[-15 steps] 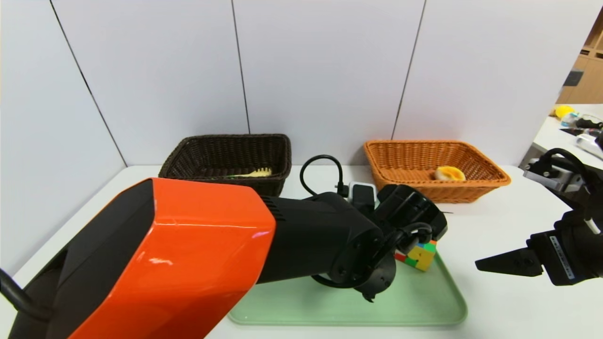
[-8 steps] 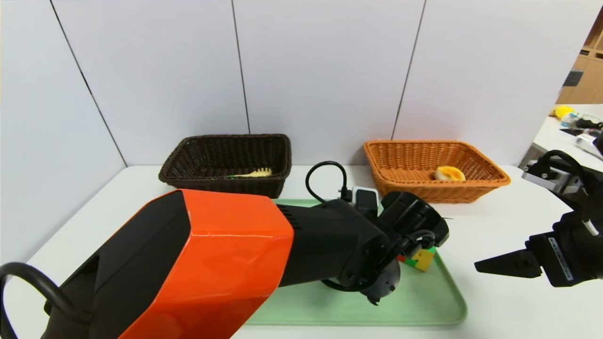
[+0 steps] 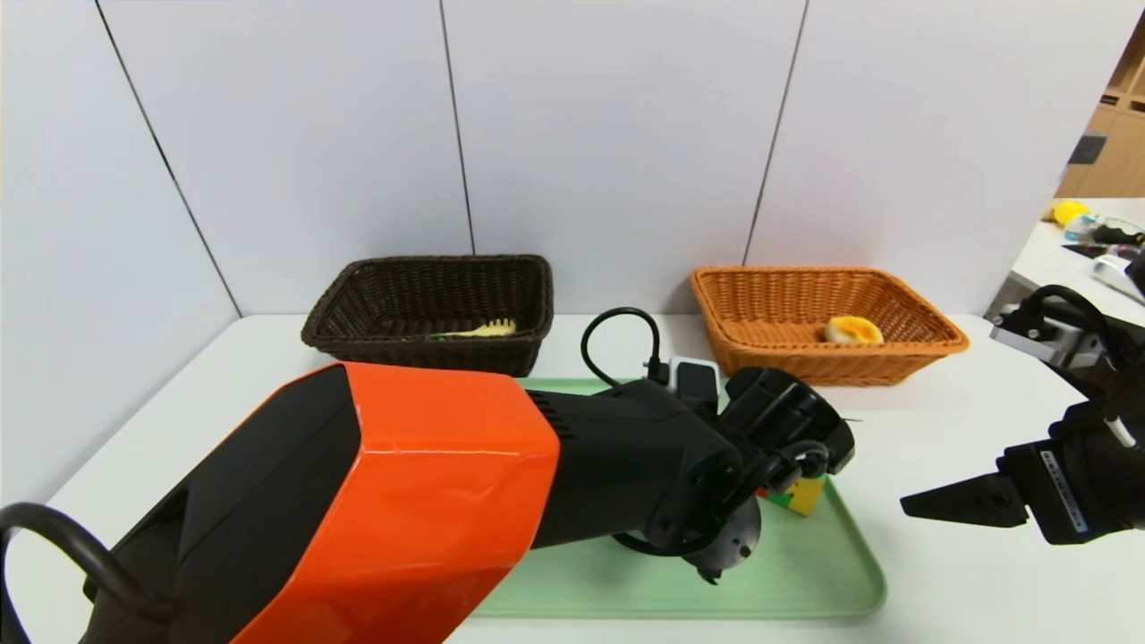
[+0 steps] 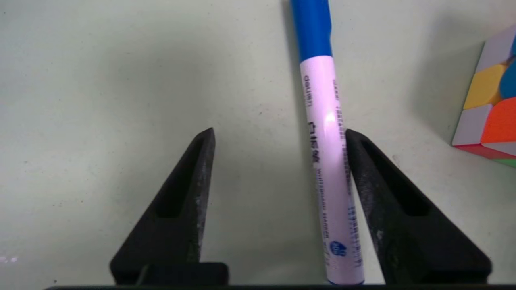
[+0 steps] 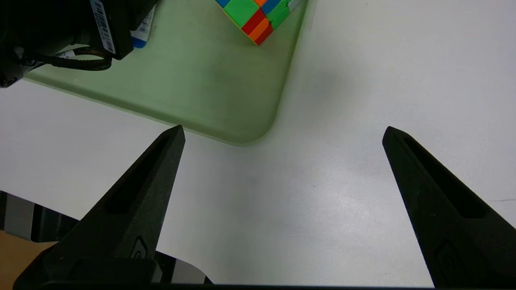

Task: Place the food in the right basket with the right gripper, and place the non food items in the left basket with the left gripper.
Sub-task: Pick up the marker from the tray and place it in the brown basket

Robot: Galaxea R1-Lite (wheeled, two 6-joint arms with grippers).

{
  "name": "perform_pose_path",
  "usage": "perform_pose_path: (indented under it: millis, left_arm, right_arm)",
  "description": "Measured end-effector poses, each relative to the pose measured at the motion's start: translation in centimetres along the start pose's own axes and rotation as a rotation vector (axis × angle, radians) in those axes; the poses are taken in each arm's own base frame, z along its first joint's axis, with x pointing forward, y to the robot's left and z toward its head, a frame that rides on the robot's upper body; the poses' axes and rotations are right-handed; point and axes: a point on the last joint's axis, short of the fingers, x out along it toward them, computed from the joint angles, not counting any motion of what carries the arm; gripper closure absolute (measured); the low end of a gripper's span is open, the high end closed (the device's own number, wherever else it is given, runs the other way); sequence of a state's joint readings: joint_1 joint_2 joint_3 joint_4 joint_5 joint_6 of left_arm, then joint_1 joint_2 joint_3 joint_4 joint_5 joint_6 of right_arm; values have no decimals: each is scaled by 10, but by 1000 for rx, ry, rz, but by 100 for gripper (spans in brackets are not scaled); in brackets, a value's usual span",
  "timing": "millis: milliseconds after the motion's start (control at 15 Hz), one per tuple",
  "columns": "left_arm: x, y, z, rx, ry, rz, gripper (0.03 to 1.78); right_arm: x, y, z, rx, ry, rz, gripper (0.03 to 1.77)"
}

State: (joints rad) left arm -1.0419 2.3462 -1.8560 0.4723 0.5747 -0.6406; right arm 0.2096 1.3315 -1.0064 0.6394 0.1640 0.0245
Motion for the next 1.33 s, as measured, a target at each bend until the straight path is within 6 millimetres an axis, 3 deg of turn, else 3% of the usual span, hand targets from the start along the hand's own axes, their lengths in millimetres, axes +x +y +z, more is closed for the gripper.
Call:
perform_pose_path:
  millis: [267, 400, 467, 1000, 1200, 1333]
  left_arm:
    - [0, 0, 0, 3, 7, -2, 104]
    - [0, 1, -1, 5, 9, 0, 149]
    - [0, 1, -1, 9, 14, 4, 157]
    - [-9, 10, 6, 7, 19, 14, 157]
    - [-26, 34, 31, -22, -8, 28, 157]
    - [-40, 60, 52, -35, -19, 48, 157]
  right_arm:
    - [0, 0, 2, -4, -19, -1, 10]
    - [0, 0, 2, -4, -20, -1, 10]
    - [0, 0, 2, -3, -19, 0, 10]
    - [-1, 0, 2, -4, -23, 0, 10]
    - [-2, 0, 2, -4, -27, -1, 10]
    - [-2, 0, 2, -5, -30, 0, 10]
